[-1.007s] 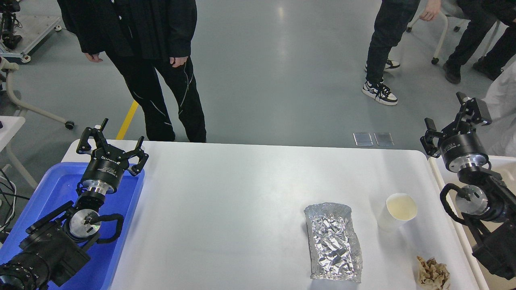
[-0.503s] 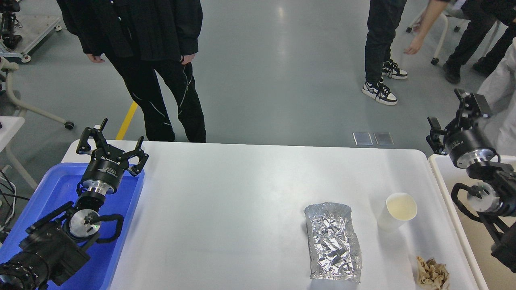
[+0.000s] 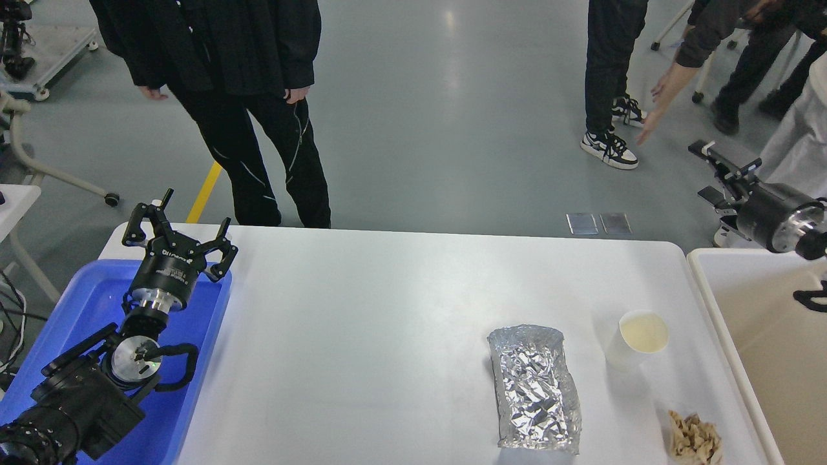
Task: Tidy desktop
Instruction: 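Extend the right gripper sideways toward the white paper cup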
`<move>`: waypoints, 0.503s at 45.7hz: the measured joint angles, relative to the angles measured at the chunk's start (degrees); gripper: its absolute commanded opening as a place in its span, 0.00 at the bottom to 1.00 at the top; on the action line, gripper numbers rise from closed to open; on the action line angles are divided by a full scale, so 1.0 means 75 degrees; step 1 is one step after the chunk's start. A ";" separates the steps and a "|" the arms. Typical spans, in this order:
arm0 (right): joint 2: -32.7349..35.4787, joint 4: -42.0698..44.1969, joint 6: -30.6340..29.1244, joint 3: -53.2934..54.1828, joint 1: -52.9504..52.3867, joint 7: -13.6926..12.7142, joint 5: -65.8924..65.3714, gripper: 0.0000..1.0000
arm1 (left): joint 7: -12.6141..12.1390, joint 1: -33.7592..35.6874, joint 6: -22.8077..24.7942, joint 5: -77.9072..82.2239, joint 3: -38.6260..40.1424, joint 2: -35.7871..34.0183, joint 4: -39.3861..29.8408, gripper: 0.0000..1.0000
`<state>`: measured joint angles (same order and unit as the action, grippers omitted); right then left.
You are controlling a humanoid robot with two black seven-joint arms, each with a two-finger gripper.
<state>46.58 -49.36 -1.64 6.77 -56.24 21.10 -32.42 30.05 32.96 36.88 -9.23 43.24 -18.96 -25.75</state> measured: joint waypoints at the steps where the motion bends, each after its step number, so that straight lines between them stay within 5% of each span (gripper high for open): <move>1: 0.0038 -0.0031 -0.0010 -0.0258 -0.0150 0.0000 -0.0075 1.00 | 0.0000 0.0000 0.0000 0.0000 0.0000 0.0000 0.0000 1.00; 23: 0.0317 -0.1504 -0.0261 -0.4872 -0.3368 0.0000 -0.2259 1.00 | 0.0000 0.0002 0.0000 -0.0002 0.0000 0.0001 0.0000 1.00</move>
<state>48.95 -60.64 -3.60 -29.77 -81.50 21.10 -49.36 30.06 32.98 36.88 -9.24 43.24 -18.95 -25.75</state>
